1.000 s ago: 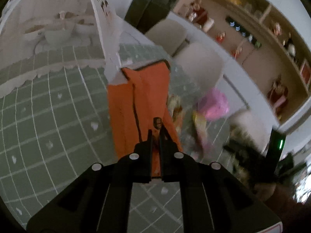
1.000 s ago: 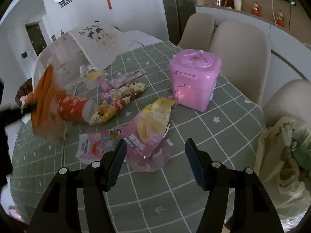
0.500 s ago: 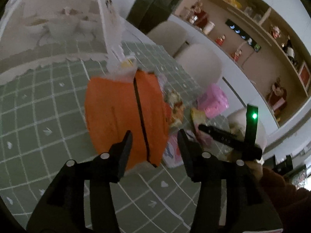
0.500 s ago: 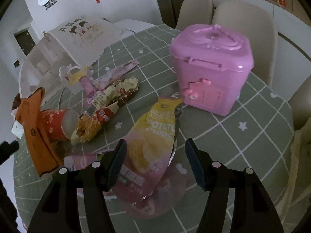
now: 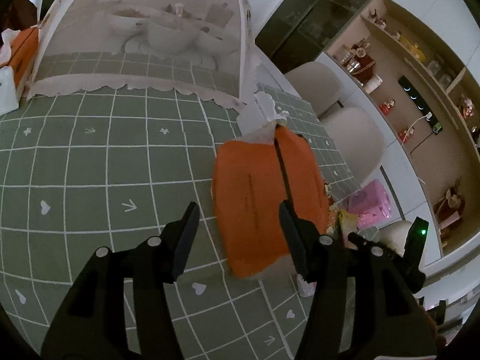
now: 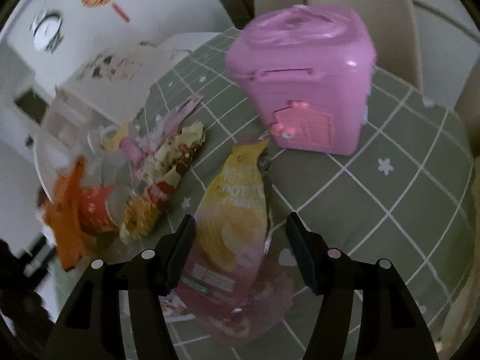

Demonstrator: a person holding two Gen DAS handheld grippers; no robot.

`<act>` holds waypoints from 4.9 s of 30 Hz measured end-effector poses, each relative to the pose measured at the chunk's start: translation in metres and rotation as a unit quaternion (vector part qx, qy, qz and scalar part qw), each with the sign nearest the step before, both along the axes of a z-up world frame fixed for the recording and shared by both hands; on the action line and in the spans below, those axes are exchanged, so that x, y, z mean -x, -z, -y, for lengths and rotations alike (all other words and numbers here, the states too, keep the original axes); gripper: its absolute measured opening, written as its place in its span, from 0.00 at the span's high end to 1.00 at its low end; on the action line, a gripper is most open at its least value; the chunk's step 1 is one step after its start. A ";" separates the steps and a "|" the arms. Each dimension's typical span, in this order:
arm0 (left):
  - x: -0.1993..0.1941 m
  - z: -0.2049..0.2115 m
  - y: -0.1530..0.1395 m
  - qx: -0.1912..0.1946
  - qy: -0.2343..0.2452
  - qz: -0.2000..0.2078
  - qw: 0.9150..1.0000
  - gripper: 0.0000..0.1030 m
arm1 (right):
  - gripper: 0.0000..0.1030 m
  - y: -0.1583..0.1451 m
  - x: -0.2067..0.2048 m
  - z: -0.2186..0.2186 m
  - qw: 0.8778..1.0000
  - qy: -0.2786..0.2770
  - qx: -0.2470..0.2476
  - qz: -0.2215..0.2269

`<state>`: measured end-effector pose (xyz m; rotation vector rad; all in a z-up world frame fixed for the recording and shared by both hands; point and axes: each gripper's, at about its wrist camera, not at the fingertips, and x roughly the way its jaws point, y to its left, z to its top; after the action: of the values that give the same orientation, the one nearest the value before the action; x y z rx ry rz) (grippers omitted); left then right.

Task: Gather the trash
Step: 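Grasp the yellow snack strip with the right tool while the left tool holds the orange bag, then carry both items over the trash bag while opening the left tool to drop the orange bag, then open the right tool to drop the yellow snack strip into the trash bag, then move both tools back over the table toward the red paper cup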

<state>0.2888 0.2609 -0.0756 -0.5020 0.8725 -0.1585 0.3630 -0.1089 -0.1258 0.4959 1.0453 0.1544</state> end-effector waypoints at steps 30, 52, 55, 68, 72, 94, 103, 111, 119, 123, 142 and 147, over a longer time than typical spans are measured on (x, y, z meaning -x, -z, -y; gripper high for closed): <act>-0.054 0.071 -0.028 -0.065 0.043 0.029 0.997 0.46 | 0.87 -0.058 0.036 -0.030 0.988 -0.075 0.114 0.074; 0.000 0.049 -0.060 -0.076 0.038 0.027 0.996 0.98 | 0.87 -0.115 0.111 0.011 0.983 -0.037 0.101 0.147; 0.010 0.069 -0.092 -0.066 0.063 0.069 0.993 0.98 | 0.87 -0.130 0.132 0.019 0.981 -0.022 0.111 0.158; 0.043 0.218 -0.173 -0.014 0.227 0.193 0.954 0.98 | 0.87 -0.198 0.201 0.088 0.961 0.053 0.199 0.187; 0.034 0.264 -0.160 0.005 0.263 0.170 0.950 0.98 | 0.87 -0.202 0.209 0.127 0.956 0.083 0.208 0.190; 0.014 0.511 -0.069 0.052 0.456 0.055 0.887 0.98 | 0.87 -0.148 0.244 0.294 0.944 0.224 0.209 0.119; 0.023 0.576 0.004 -0.036 0.510 -0.044 0.858 0.98 | 0.87 -0.142 0.228 0.316 0.948 0.222 0.196 0.119; 0.019 0.557 0.015 -0.018 0.512 -0.069 0.856 0.85 | 0.87 -0.113 0.169 0.308 0.975 0.137 0.141 0.099; 0.005 0.485 -0.027 -0.014 0.455 0.001 0.890 0.66 | 0.87 -0.047 0.113 0.290 0.991 0.087 0.106 0.001; -0.014 0.425 -0.051 -0.025 0.358 0.054 0.932 0.63 | 0.87 -0.022 0.108 0.272 0.990 0.063 0.116 -0.046; -0.003 0.238 -0.075 -0.036 0.132 0.081 0.987 0.58 | 0.55 -0.030 0.139 0.250 0.984 0.092 0.153 -0.028; 0.013 0.193 -0.084 -0.036 0.098 0.087 0.991 0.58 | 0.54 -0.052 0.157 0.240 0.979 0.108 0.171 -0.001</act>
<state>0.2758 0.0677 0.0085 -0.3285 0.7534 -0.3444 0.2065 -0.3494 -0.0742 0.2935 0.9884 -0.2163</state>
